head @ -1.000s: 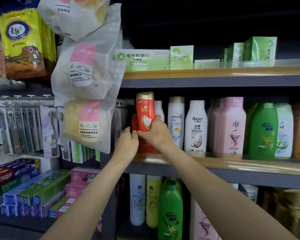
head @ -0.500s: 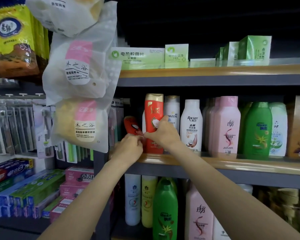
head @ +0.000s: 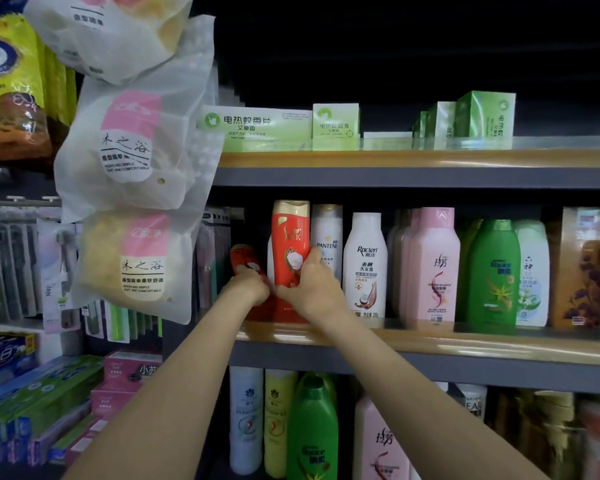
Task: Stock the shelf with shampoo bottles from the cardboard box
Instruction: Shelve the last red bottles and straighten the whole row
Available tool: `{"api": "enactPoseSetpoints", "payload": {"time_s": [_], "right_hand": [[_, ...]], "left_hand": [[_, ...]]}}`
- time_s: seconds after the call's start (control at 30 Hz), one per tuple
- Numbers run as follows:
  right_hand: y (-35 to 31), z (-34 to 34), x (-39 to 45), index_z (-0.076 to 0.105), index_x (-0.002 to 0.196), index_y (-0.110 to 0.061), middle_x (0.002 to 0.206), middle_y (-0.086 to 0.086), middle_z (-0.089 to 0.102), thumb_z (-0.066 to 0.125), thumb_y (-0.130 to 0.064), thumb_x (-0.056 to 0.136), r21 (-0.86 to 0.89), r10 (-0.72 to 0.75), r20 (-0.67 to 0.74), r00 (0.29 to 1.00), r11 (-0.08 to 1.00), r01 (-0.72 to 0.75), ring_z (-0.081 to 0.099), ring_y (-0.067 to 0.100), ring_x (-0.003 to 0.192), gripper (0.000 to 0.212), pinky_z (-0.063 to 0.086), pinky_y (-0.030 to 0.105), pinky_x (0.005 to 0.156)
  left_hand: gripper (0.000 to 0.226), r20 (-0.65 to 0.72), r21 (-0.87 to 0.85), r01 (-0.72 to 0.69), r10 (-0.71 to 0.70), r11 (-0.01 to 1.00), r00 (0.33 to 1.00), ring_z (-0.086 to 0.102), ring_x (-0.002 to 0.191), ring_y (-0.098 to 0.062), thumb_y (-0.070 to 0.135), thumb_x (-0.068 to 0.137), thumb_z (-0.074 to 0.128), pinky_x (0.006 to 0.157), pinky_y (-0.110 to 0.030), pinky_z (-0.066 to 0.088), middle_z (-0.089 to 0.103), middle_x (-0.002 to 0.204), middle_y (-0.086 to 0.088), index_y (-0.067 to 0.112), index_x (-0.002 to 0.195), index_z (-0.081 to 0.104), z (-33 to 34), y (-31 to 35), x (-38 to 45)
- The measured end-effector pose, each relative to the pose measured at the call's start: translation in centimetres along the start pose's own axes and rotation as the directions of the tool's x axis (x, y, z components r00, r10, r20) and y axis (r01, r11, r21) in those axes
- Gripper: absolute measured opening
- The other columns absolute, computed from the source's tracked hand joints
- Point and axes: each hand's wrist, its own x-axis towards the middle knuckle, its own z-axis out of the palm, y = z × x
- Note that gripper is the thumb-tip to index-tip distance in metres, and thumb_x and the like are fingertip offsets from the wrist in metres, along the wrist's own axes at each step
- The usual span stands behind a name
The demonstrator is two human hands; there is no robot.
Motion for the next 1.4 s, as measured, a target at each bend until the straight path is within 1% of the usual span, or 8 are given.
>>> {"api": "enactPoseSetpoints", "payload": {"time_s": [0.3, 0.47, 0.7, 0.9, 0.97, 1.1, 1.27, 1.4], "right_hand": [[0.0, -0.1, 0.1, 0.034, 0.119, -0.002, 0.127, 0.017, 0.051, 0.071, -0.024, 0.077, 0.053, 0.009, 0.020, 1.000, 0.999, -0.010, 0.051, 0.033, 0.115, 0.060, 0.044, 0.035, 0.087], [-0.3, 0.0, 0.1, 0.035, 0.118, -0.001, 0.123, 0.016, 0.053, 0.072, -0.024, 0.074, 0.100, 0.023, -0.037, 0.999, 0.995, -0.019, 0.052, 0.032, 0.114, 0.062, 0.044, 0.033, 0.086], [0.1, -0.2, -0.6, 0.028, 0.097, -0.017, 0.096, 0.006, 0.055, 0.074, -0.020, 0.072, 0.242, -0.108, -0.125, 0.986, 0.961, 0.136, 0.057, 0.023, 0.091, 0.052, 0.048, 0.032, 0.075], [0.5, -1.6, -1.1, 0.028, 0.098, -0.020, 0.075, -0.011, 0.041, 0.071, -0.014, 0.074, 0.282, -0.191, -0.160, 0.968, 0.931, 0.230, 0.048, 0.009, 0.073, 0.049, 0.037, 0.009, 0.057], [0.2, -2.3, -1.3, 0.030, 0.098, -0.019, 0.074, -0.010, 0.041, 0.072, -0.017, 0.075, 0.305, -0.204, -0.175, 0.963, 0.919, 0.250, 0.047, 0.010, 0.070, 0.048, 0.039, 0.013, 0.059], [-1.4, -5.1, -2.9, 0.038, 0.104, -0.019, 0.081, -0.004, 0.057, 0.073, -0.020, 0.071, 0.232, -0.332, -0.119, 0.936, 0.907, 0.352, 0.059, 0.017, 0.080, 0.049, 0.050, 0.034, 0.072], [-3.7, -8.8, -5.3, 0.046, 0.105, -0.023, 0.087, -0.013, 0.059, 0.074, -0.026, 0.074, 0.213, -0.358, 0.189, 0.914, 0.924, 0.318, 0.060, 0.005, 0.079, 0.042, 0.049, 0.020, 0.073], [-4.0, -7.6, -7.5, 0.056, 0.102, -0.017, 0.092, -0.003, 0.066, 0.071, -0.038, 0.069, 0.333, -0.246, 0.250, 0.937, 0.930, 0.155, 0.065, 0.015, 0.085, 0.042, 0.055, 0.035, 0.081]], "left_hand": [[0.047, -0.093, 0.129, -0.080, 0.092, 0.988, 0.991, 0.054, 0.111, -0.034, 0.035, 0.092, 0.042, 0.093, -0.037, 0.047, 0.052, 0.127, -0.019, 0.003, 0.125, 0.050, -0.1, -0.2, -1.7], [0.051, -0.379, 0.055, -0.108, 0.121, 0.993, 0.917, 0.038, 0.122, -0.042, 0.027, 0.091, 0.048, 0.096, -0.043, 0.038, 0.043, 0.132, -0.025, -0.007, 0.126, 0.036, -0.6, 0.1, -4.3], [0.044, -0.525, -0.094, -0.323, 0.229, 0.942, 0.820, 0.055, 0.107, -0.035, 0.029, 0.087, 0.055, 0.085, -0.040, 0.044, 0.052, 0.118, -0.019, 0.000, 0.116, 0.040, 0.4, -0.9, -7.5], [0.041, -0.426, -0.163, -0.361, 0.264, 0.918, 0.865, 0.060, 0.093, -0.031, 0.034, 0.079, 0.062, 0.073, -0.032, 0.043, 0.061, 0.100, -0.010, 0.007, 0.105, 0.045, -2.1, -0.8, -9.6], [0.036, -0.323, -0.364, -0.334, 0.219, 0.869, 0.921, 0.061, 0.085, -0.025, 0.028, 0.078, 0.066, 0.073, -0.035, 0.047, 0.061, 0.096, -0.008, 0.011, 0.101, 0.044, -2.9, -1.0, -10.8], [0.041, 0.056, -0.871, -0.054, 0.209, 0.488, 0.976, 0.067, 0.080, -0.020, 0.003, 0.076, 0.063, 0.067, -0.033, 0.051, 0.069, 0.096, -0.014, 0.013, 0.112, 0.047, -3.3, -2.7, -13.7], [0.036, 0.176, -0.943, 0.074, 0.298, 0.323, 0.938, 0.064, 0.068, -0.017, 0.012, 0.079, 0.060, 0.050, -0.025, 0.051, 0.069, 0.089, -0.011, 0.016, 0.115, 0.058, -2.6, -4.4, -16.4], [0.023, 0.294, -0.955, 0.260, 0.324, 0.145, 0.899, 0.069, 0.059, -0.018, 0.029, 0.071, 0.063, 0.062, -0.032, 0.051, 0.073, 0.073, -0.007, 0.017, 0.090, 0.067, -0.7, -4.5, -19.0]]}}
